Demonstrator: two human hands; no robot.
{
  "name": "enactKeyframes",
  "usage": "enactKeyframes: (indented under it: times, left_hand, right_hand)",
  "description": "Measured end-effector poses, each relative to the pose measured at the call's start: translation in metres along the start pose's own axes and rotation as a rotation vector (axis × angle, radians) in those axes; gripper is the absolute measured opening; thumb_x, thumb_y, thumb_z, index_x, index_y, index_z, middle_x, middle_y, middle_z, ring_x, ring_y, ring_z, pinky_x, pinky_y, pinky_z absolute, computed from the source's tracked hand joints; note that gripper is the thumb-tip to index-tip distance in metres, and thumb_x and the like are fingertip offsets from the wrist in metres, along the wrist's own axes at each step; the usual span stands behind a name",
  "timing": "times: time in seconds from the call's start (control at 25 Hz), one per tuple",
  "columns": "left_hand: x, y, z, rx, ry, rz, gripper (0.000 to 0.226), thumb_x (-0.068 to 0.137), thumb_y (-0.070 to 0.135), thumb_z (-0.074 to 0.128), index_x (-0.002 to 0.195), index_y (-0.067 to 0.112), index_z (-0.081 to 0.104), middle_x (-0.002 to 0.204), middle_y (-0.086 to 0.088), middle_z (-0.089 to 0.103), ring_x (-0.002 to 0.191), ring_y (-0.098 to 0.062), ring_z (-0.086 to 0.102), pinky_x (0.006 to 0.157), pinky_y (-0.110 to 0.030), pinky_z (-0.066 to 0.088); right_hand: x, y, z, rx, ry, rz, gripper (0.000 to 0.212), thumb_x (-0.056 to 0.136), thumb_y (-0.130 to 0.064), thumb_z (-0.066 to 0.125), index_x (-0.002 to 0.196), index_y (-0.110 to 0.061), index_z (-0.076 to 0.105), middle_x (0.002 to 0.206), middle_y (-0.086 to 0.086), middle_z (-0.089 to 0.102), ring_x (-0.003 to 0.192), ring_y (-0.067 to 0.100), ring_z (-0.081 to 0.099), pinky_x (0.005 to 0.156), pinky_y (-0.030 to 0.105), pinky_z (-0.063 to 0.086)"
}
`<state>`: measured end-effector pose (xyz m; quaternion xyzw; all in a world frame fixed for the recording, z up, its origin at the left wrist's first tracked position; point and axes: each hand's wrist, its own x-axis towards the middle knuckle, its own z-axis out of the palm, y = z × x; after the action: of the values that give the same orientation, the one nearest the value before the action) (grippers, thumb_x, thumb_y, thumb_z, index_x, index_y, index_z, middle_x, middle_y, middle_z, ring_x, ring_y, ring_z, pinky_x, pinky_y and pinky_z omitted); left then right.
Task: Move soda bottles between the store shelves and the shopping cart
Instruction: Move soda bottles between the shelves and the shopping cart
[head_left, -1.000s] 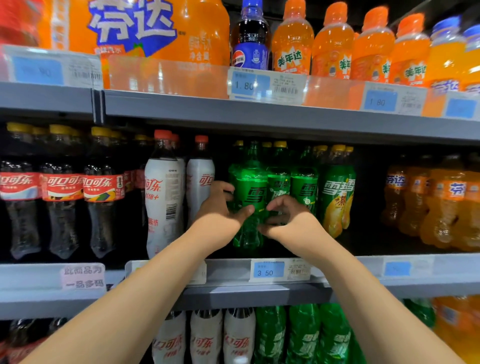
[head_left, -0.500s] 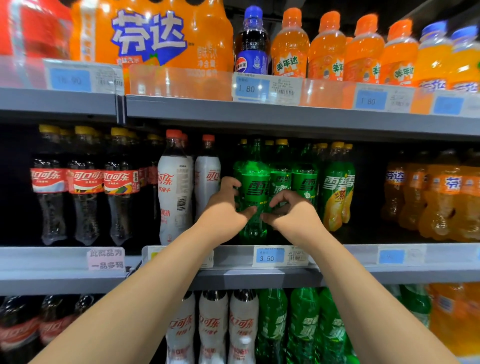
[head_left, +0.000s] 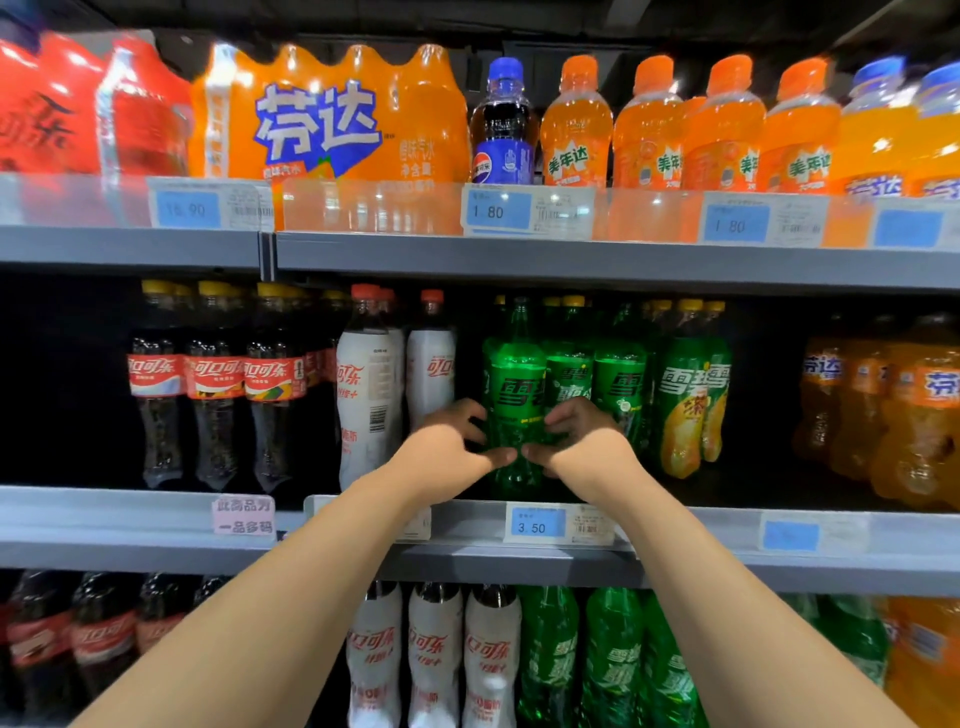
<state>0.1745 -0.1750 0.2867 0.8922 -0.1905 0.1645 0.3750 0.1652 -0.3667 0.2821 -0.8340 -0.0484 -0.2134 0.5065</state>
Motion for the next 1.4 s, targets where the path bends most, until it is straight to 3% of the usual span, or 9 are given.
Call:
enactKeyframes:
  times: [0.12,0.32,0.48,0.68,0.84,1.0,1.12,1.24,1.4]
  left_hand:
    - [0.005,-0.003,0.006,-0.059,-0.083,-0.047,0.059,0.09,0.039,0.073,0.141,0.018,0.049,0.115,-0.001,0.074,0.091,-0.016,0.074,0.088,-0.034,0.058]
    - [0.001,-0.01,0.006,0.032,0.018,0.009,0.049,0.094,0.036,0.069,0.138,0.019,0.056,0.098,0.011,0.073,0.09,-0.007,0.071,0.08,-0.021,0.053]
    - [-0.003,-0.011,0.004,0.014,0.124,0.114,0.05,0.09,0.033,0.074,0.136,0.025,0.055,0.101,0.016,0.067,0.085,0.006,0.063,0.064,-0.003,0.042]
    - [-0.011,-0.011,0.0,0.09,0.252,0.241,0.059,0.087,0.046,0.069,0.14,0.042,0.046,0.106,0.027,0.057,0.09,0.006,0.062,0.071,-0.019,0.05]
    - [-0.025,-0.003,0.001,0.073,0.333,0.31,0.045,0.088,0.037,0.059,0.129,0.019,0.058,0.095,0.011,0.062,0.087,-0.01,0.062,0.076,-0.035,0.055]
    - [-0.051,0.003,-0.014,0.152,0.407,0.342,0.038,0.095,0.026,0.062,0.129,0.01,0.058,0.111,0.001,0.061,0.109,-0.014,0.056,0.089,-0.022,0.042]
    - [-0.1,-0.001,-0.03,0.219,0.404,0.385,0.045,0.092,0.029,0.06,0.133,0.01,0.057,0.131,-0.003,0.059,0.123,-0.017,0.053,0.102,-0.03,0.043]
    - [-0.168,-0.008,-0.05,0.291,0.295,0.393,0.053,0.095,0.035,0.058,0.142,0.012,0.052,0.142,-0.001,0.053,0.134,-0.014,0.046,0.113,-0.022,0.032]
    - [-0.258,-0.031,-0.093,0.385,0.256,0.313,0.06,0.095,0.043,0.053,0.146,0.012,0.048,0.147,-0.001,0.051,0.137,-0.014,0.044,0.116,-0.027,0.032]
  right_hand:
    - [0.0,0.001,-0.001,0.048,0.012,0.018,0.036,0.068,-0.02,0.095,0.083,-0.021,0.062,0.087,0.0,0.067,0.088,0.03,0.072,0.078,0.051,0.063]
    - [-0.004,-0.003,-0.001,0.064,-0.006,0.057,0.032,0.069,-0.019,0.094,0.078,-0.014,0.064,0.077,0.006,0.069,0.085,0.033,0.075,0.075,0.049,0.064]
    - [-0.01,-0.005,-0.003,-0.102,0.046,-0.055,0.032,0.069,-0.035,0.093,0.081,-0.024,0.065,0.082,-0.001,0.07,0.077,0.02,0.07,0.062,0.028,0.056]
    - [-0.021,-0.003,-0.006,-0.073,0.146,-0.329,0.026,0.078,-0.03,0.084,0.089,-0.034,0.061,0.085,-0.013,0.069,0.083,-0.007,0.061,0.064,0.003,0.04]
    - [-0.033,-0.008,-0.001,-0.094,0.206,-0.489,0.017,0.089,-0.02,0.07,0.101,-0.026,0.06,0.095,-0.018,0.062,0.093,0.0,0.061,0.07,0.014,0.046]
    - [-0.057,-0.021,-0.01,-0.071,0.219,-0.594,0.027,0.091,-0.017,0.068,0.116,-0.02,0.058,0.11,-0.01,0.058,0.107,0.005,0.057,0.093,0.023,0.049]
    - [-0.094,-0.027,-0.009,-0.075,0.105,-0.661,0.033,0.09,-0.023,0.065,0.121,-0.021,0.055,0.119,-0.009,0.056,0.117,0.006,0.054,0.099,0.026,0.048]
    - [-0.142,-0.035,0.004,-0.049,-0.039,-0.638,0.032,0.09,-0.032,0.063,0.121,-0.027,0.056,0.125,-0.016,0.053,0.124,0.001,0.051,0.104,0.026,0.045]
    - [-0.203,-0.054,0.042,0.004,-0.215,-0.656,0.034,0.091,-0.028,0.063,0.123,-0.019,0.061,0.129,-0.007,0.056,0.127,0.008,0.052,0.106,0.033,0.044]
